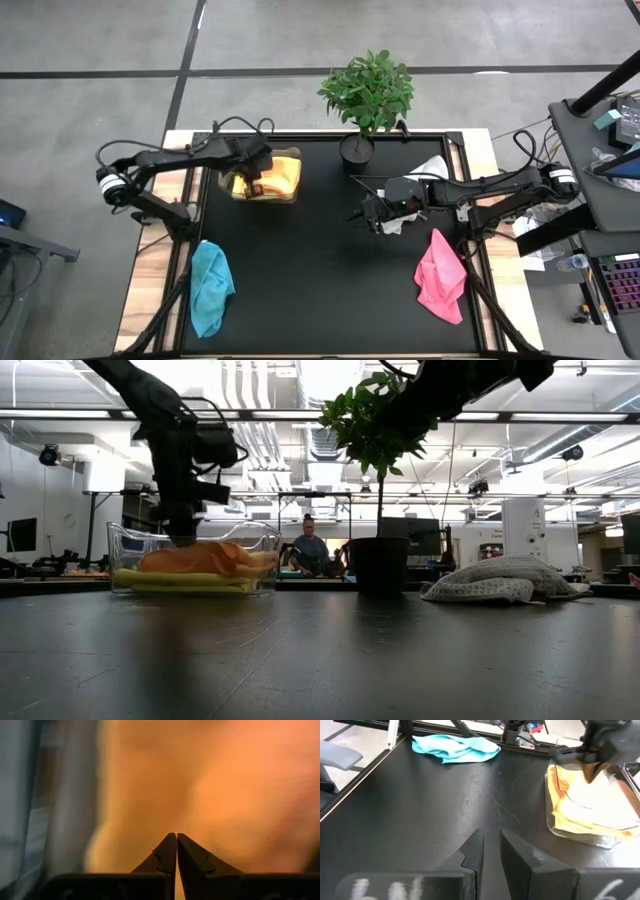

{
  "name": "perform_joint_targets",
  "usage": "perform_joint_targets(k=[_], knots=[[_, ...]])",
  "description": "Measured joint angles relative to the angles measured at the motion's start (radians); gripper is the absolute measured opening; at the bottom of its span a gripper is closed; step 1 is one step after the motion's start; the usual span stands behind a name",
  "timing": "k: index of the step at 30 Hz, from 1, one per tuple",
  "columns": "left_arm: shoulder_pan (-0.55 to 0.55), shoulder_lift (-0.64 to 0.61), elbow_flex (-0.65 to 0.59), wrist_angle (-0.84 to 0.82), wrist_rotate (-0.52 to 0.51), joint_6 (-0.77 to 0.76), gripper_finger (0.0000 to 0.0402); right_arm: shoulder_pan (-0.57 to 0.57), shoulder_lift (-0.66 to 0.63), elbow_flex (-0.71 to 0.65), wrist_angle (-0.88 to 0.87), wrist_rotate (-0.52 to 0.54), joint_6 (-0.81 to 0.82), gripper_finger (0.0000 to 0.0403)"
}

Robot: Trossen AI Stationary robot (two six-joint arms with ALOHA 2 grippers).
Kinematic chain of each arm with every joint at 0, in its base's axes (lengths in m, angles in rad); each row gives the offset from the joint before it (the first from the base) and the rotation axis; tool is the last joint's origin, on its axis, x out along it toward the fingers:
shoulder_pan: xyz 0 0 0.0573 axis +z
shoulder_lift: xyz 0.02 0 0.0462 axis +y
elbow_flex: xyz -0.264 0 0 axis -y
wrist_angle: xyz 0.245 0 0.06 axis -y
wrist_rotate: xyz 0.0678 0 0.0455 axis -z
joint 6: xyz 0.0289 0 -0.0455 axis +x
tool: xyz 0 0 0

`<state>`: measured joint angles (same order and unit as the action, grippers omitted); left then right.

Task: Fold microfiber towels
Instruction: Put the orange towel into the transparent bin

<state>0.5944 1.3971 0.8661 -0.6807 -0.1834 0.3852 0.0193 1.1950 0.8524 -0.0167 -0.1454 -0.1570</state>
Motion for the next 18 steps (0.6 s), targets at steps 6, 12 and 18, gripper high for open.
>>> perform_joint_targets(k=[6, 12, 18], knots=[[0.05, -0.008, 0.085, -0.045, -0.059, -0.185, 0.0, 0.0, 0.0, 0.0, 0.0, 0.016, 0.002, 0.0054], [0.119, -0.009, 0.09, -0.069, -0.052, -0.421, 0.0002, 0.0, 0.0, 0.0, 0.0, 0.017, -0.011, 0.0054], [0.124, -0.003, 0.064, -0.066, -0.054, -0.497, 0.0059, 0.0, 0.0, 0.0, 0.0, 0.017, -0.018, 0.0054]])
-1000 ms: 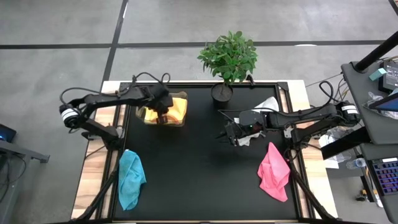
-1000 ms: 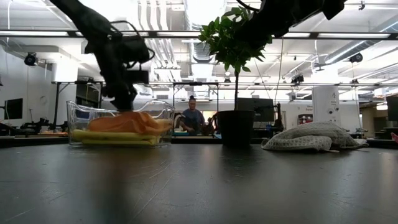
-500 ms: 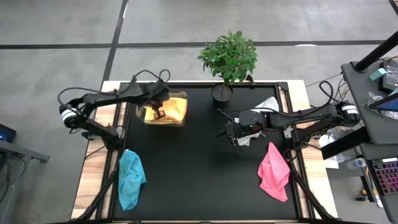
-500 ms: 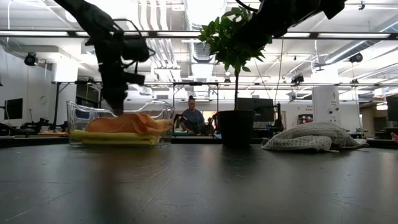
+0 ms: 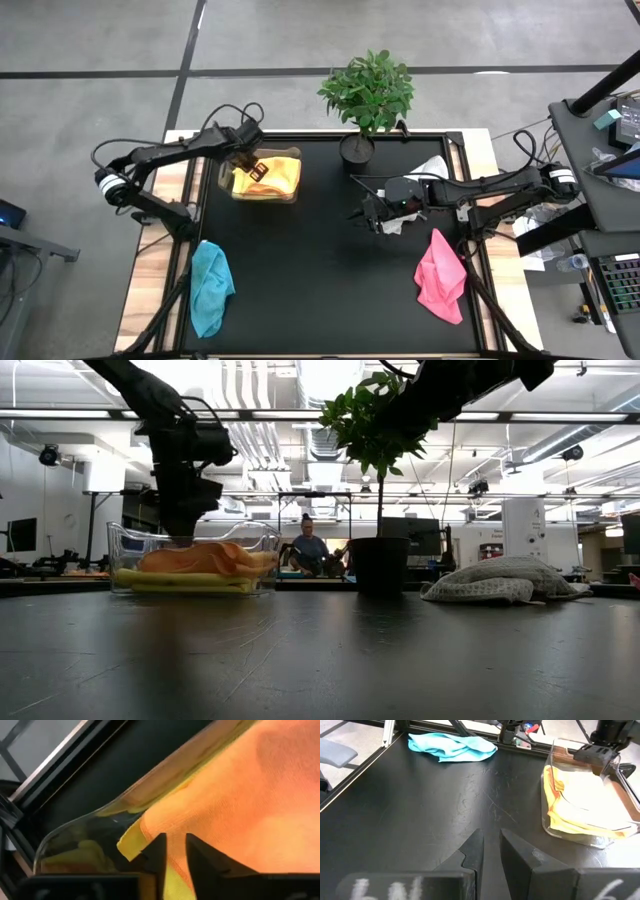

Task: Fold microfiber towels
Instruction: Put the orange towel into the transparent bin

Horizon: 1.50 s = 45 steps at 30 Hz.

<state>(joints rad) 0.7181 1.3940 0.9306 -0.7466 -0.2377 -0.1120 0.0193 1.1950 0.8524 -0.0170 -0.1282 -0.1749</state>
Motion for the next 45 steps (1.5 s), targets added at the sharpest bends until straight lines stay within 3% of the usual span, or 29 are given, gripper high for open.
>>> perform_joint_targets(k=[5, 9, 15, 23, 29, 39, 45], knots=[[0.003, 0.0, -0.003, 0.003, -0.023, -0.091, 0.0133, 0.0, 0.0, 0.0, 0.0, 0.0, 0.0, 0.0054], [0.002, 0.0, -0.028, 0.014, -0.029, -0.153, 0.017, 0.0, 0.0, 0.0, 0.0, 0.0, 0.0, 0.0054], [0.002, 0.002, -0.105, 0.151, -0.05, -0.173, 0.0178, 0.0, 0.0, 0.0, 0.0, 0.0, 0.0, 0.0054], [0.001, 0.002, -0.158, 0.207, -0.052, -0.171, 0.0178, 0.0, 0.0, 0.0, 0.0, 0.0, 0.007, 0.0054], [-0.001, 0.002, -0.17, 0.219, -0.052, -0.139, 0.0143, 0.0, 0.0, 0.0, 0.005, 0.0, 0.021, 0.0054], [-0.007, 0.0, -0.172, 0.245, -0.056, -0.112, 0.0012, 0.0, 0.0, 0.0, 0.008, 0.0, 0.027, 0.0054], [-0.007, -0.026, -0.162, 0.184, -0.1, -0.087, 0.0003, 0.0, 0.0, 0.0, 0.008, 0.0, 0.034, 0.0054]])
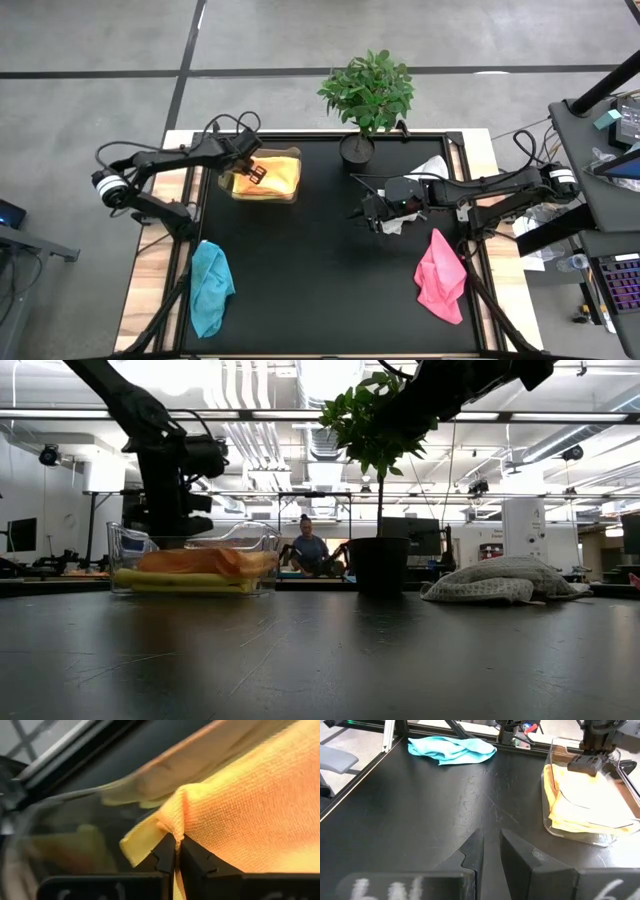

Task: Fold microfiber towels
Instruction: Put the orange towel into the transparent bin

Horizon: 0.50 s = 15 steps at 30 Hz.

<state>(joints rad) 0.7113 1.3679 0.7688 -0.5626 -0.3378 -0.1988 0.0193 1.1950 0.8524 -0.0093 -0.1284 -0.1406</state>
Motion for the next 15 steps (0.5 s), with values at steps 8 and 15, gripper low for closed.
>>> perform_joint_targets(k=[8, 15], knots=[[0.0, -0.094, 0.026, -0.074, -0.068, 0.048, 0.0002, 0.0, 0.0, 0.0, 0.001, 0.0, 0.011, 0.0054], [0.0, -0.089, 0.024, -0.068, -0.056, 0.039, 0.0002, 0.0, 0.0, 0.0, 0.014, 0.0, 0.018, 0.0054]])
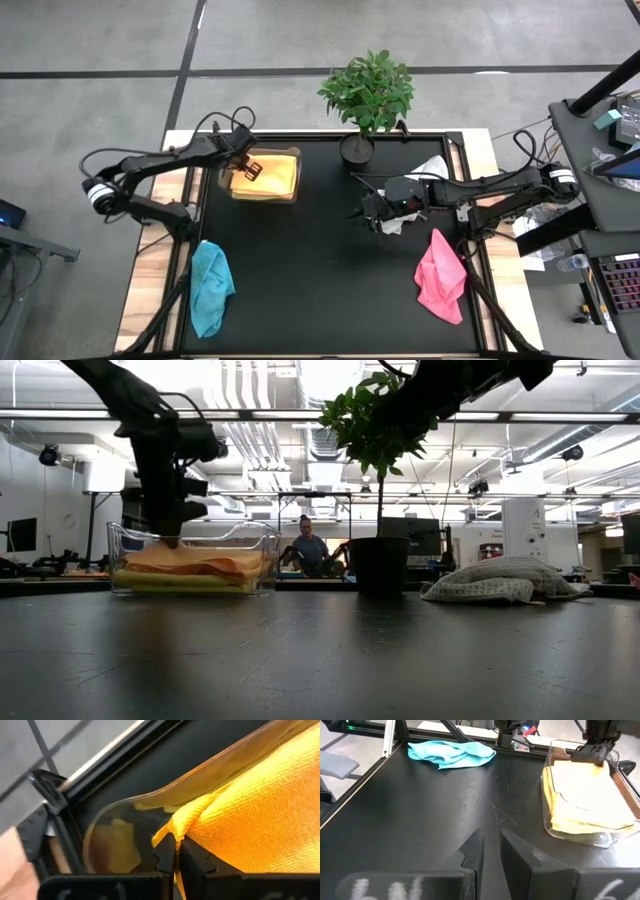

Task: Fold microfiber towels
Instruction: Put the orange towel into the transparent bin

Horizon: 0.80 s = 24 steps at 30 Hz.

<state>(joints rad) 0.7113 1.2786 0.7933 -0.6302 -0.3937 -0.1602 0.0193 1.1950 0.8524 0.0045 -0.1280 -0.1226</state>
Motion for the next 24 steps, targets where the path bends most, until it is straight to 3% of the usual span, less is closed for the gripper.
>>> perform_joint_targets(k=[6, 15, 20, 24], knots=[[0.0, 0.054, 0.0, 0.026, 0.039, -0.02, 0.0014, 0.0, 0.0, 0.0, 0.001, 0.0, 0.006, 0.0054], [0.0, 0.029, 0.065, -0.039, 0.043, -0.007, 0.0121, 0.0, 0.0, 0.0, 0.001, 0.0, 0.019, 0.0054], [-0.002, -0.013, 0.122, -0.091, 0.049, -0.012, 0.0149, 0.0, 0.0, 0.0, 0.001, 0.001, 0.019, 0.0054], [-0.024, -0.028, 0.119, 0.003, 0.213, 0.024, 0.0147, 0.0, 0.0, 0.0, 0.001, 0.016, 0.019, 0.0054]])
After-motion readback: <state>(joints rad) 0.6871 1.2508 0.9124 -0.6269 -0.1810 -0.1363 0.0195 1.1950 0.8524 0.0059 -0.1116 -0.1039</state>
